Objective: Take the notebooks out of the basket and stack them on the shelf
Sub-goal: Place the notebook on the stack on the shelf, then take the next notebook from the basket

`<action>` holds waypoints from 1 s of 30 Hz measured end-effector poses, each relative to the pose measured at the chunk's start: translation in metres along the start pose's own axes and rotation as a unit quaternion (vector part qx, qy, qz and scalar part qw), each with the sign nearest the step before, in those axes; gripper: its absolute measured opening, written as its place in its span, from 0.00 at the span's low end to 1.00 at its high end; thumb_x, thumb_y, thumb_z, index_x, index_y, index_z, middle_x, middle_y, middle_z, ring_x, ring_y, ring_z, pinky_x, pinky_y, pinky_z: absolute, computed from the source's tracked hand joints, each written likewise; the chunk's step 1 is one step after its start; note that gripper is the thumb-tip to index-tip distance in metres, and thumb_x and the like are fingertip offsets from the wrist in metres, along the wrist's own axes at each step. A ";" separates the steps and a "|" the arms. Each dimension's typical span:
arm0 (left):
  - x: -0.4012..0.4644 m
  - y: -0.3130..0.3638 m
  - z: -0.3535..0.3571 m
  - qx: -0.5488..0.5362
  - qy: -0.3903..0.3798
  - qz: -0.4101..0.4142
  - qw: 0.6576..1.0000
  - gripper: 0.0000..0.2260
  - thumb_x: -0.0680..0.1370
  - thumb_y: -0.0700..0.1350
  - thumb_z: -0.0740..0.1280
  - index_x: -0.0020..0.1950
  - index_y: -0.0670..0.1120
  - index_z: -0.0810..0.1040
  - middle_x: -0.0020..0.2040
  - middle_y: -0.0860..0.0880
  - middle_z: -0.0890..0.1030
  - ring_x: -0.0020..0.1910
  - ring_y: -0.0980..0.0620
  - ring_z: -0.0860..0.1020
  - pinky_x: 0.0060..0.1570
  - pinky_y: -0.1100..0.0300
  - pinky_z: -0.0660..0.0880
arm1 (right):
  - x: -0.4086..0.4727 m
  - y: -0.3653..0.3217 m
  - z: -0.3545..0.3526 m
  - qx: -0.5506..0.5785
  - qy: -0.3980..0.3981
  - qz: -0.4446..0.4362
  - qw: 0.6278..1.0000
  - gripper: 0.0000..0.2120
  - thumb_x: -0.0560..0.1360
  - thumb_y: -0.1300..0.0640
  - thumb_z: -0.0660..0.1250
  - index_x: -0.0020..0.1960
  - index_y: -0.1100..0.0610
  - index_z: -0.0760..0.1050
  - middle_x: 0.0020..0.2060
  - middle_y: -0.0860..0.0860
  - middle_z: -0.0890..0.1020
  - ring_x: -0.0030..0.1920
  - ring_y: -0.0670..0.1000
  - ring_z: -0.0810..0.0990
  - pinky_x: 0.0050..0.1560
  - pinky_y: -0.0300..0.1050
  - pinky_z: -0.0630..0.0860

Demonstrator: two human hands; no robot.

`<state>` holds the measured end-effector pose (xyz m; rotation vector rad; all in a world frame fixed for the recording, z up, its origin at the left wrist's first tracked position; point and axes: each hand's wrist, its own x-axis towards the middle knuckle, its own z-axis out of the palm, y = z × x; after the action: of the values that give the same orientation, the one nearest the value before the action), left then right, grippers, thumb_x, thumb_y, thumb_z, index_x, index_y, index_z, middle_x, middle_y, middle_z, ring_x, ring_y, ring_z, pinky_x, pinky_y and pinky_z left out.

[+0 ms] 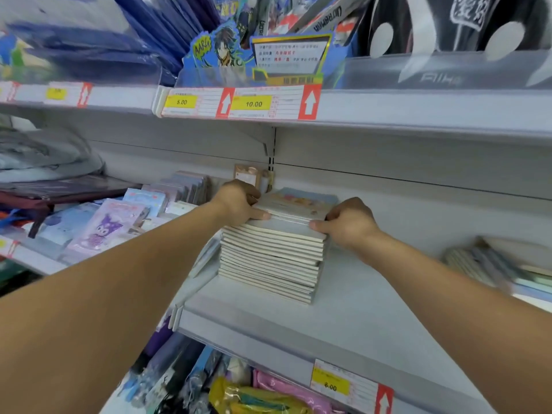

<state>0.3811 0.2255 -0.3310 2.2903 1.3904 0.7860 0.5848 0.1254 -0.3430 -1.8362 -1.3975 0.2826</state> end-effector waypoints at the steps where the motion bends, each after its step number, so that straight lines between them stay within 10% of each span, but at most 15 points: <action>1: 0.002 -0.004 0.004 -0.006 0.019 0.005 1.000 0.28 0.69 0.49 0.78 0.65 0.40 0.78 0.63 0.44 0.79 0.61 0.48 0.78 0.63 0.63 0.71 | 0.002 0.002 0.001 -0.005 0.012 0.001 1.000 0.16 0.69 0.50 0.78 0.46 0.60 0.80 0.48 0.53 0.83 0.46 0.52 0.80 0.42 0.40 0.71; 14: -0.010 0.005 0.017 0.045 0.080 0.010 0.996 0.20 0.79 0.45 0.67 0.70 0.41 0.71 0.61 0.40 0.79 0.61 0.41 0.76 0.62 0.53 0.73 | 0.004 0.016 0.010 -0.069 0.056 -0.030 0.996 0.14 0.75 0.49 0.69 0.50 0.60 0.82 0.47 0.56 0.84 0.49 0.56 0.82 0.45 0.42 0.76; 20: -0.184 -0.002 0.088 -0.192 0.381 0.139 0.894 0.09 0.79 0.43 0.66 0.59 0.46 0.73 0.41 0.47 0.76 0.41 0.52 0.75 0.42 0.64 0.71 | -0.183 0.029 0.033 0.178 0.268 -0.176 0.930 0.15 0.80 0.51 0.65 0.38 0.58 0.77 0.27 0.51 0.74 0.30 0.48 0.70 0.36 0.45 0.69; 25: -0.399 -0.109 0.229 -0.209 0.223 -0.161 0.939 0.06 0.77 0.38 0.68 0.51 0.47 0.74 0.31 0.48 0.75 0.31 0.52 0.75 0.33 0.56 0.73 | -0.376 0.172 0.193 0.077 -0.178 0.110 0.975 0.21 0.71 0.34 0.69 0.36 0.51 0.74 0.30 0.46 0.76 0.33 0.47 0.77 0.32 0.45 0.68; 28: -0.481 -0.161 0.276 -0.104 0.022 -0.346 0.932 0.11 0.74 0.46 0.70 0.55 0.45 0.76 0.42 0.46 0.81 0.43 0.44 0.81 0.44 0.53 0.76 | -0.440 0.243 0.235 0.031 -0.223 0.385 0.895 0.45 0.58 0.27 0.73 0.61 0.60 0.76 0.55 0.55 0.80 0.55 0.56 0.81 0.47 0.46 0.76; 30: -0.507 -0.182 0.288 -0.027 -0.141 -0.407 0.902 0.23 0.73 0.51 0.71 0.64 0.43 0.73 0.57 0.43 0.79 0.58 0.42 0.78 0.55 0.54 0.74 | -0.461 0.256 0.241 0.049 -0.220 0.483 0.846 0.41 0.61 0.34 0.78 0.60 0.64 0.75 0.53 0.58 0.80 0.56 0.58 0.81 0.50 0.49 0.78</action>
<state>0.2480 -0.1439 -0.7986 1.4522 1.9038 0.2026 0.4538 -0.1942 -0.8086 -2.3406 -0.5576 1.3240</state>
